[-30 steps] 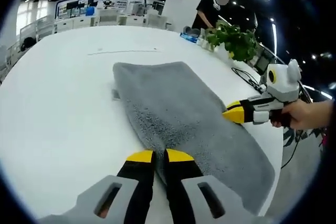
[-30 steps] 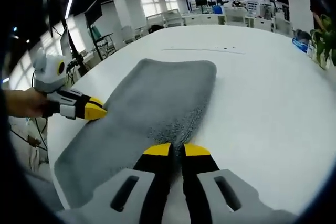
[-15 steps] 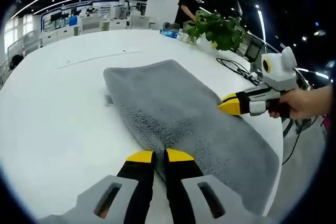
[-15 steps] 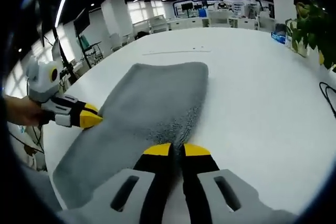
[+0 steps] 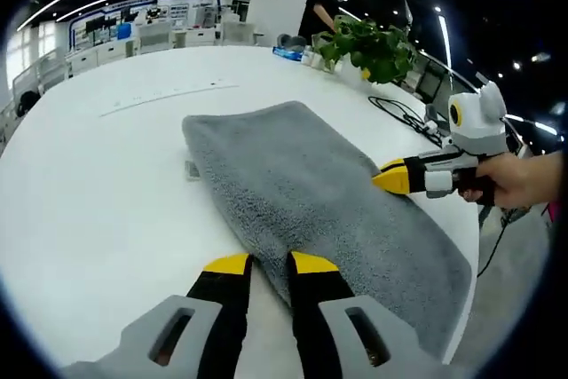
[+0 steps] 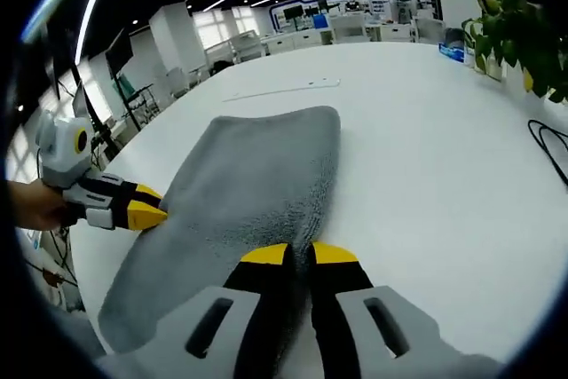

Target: Fold the towel on the table until its edges align and the towel forms a compact rectangular stack.

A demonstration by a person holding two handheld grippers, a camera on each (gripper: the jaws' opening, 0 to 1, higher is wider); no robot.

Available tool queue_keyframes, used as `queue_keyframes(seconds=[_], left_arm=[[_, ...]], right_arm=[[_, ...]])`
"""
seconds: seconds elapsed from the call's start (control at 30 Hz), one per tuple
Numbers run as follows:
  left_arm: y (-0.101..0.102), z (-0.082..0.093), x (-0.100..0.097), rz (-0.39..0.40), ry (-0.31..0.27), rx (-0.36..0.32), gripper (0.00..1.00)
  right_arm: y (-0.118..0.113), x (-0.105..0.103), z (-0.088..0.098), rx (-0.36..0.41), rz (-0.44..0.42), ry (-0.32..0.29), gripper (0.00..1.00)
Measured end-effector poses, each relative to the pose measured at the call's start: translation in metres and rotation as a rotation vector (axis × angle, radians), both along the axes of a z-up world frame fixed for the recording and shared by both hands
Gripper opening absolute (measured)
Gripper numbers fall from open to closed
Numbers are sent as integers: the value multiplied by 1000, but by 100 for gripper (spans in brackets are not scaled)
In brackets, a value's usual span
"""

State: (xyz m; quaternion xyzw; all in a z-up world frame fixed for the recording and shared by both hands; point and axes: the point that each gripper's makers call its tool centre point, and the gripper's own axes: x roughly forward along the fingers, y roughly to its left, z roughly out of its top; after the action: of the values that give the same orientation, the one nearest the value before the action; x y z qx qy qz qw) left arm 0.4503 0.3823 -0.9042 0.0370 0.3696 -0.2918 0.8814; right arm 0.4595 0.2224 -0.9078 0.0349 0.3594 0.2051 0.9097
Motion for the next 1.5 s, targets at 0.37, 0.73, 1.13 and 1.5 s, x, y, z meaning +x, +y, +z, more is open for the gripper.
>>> queue_keyframes(seconds=[0.37, 0.73, 1.13, 1.5], left_arm=[[-16, 44, -15, -46, -115, -27, 48], [-46, 51, -53, -250, -158, 31, 57], [-60, 35, -116, -408, -141, 62, 57], [-63, 16, -164, -515, -87, 69, 51]], right_arm=[[-15, -3, 29, -25, 50, -76, 23], [3, -25, 43, -126, 257, -122, 38], [20, -71, 41, -157, 453, -101, 41], [35, -121, 30, -218, 703, -119, 39]])
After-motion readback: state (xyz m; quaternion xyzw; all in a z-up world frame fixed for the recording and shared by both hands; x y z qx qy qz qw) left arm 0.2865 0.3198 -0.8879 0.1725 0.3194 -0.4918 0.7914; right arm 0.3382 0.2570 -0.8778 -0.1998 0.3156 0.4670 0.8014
